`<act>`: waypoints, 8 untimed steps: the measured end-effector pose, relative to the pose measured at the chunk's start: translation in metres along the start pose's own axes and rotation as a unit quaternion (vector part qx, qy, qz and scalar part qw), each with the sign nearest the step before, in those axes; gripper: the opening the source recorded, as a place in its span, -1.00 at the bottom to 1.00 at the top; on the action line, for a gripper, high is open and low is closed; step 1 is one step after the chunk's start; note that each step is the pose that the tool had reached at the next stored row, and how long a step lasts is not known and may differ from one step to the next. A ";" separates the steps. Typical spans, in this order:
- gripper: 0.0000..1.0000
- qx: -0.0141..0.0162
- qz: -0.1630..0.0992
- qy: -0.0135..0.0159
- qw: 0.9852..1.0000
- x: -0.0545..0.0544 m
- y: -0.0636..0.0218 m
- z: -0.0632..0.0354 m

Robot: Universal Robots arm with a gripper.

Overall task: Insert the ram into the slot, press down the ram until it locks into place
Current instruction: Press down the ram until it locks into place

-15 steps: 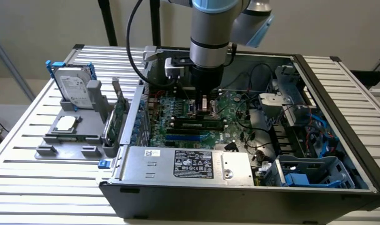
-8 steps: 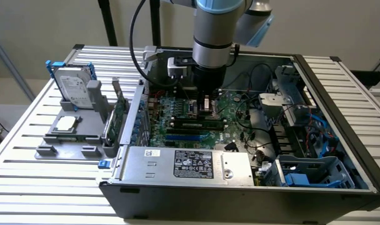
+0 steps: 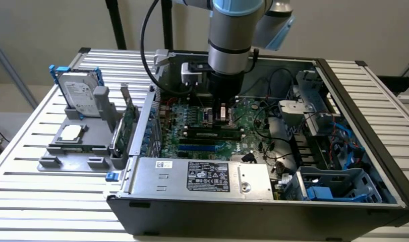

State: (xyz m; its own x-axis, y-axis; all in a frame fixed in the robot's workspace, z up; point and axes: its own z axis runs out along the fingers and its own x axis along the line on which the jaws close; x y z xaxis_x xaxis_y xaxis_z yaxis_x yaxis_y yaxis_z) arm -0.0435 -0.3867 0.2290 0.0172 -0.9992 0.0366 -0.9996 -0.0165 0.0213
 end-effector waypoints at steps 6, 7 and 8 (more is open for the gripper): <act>-0.79 -0.001 0.000 0.000 1.000 0.000 -0.0001 0.0029; -0.79 -0.002 0.000 -0.001 1.000 0.000 -0.0003 -0.0001; -0.79 -0.003 0.000 -0.001 1.000 0.000 -0.0003 -0.0045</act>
State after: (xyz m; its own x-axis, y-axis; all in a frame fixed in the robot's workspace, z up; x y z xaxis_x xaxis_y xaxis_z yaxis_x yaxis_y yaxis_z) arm -0.0431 -0.3866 0.2335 0.0174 -0.9992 0.0351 -0.9995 -0.0165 0.0268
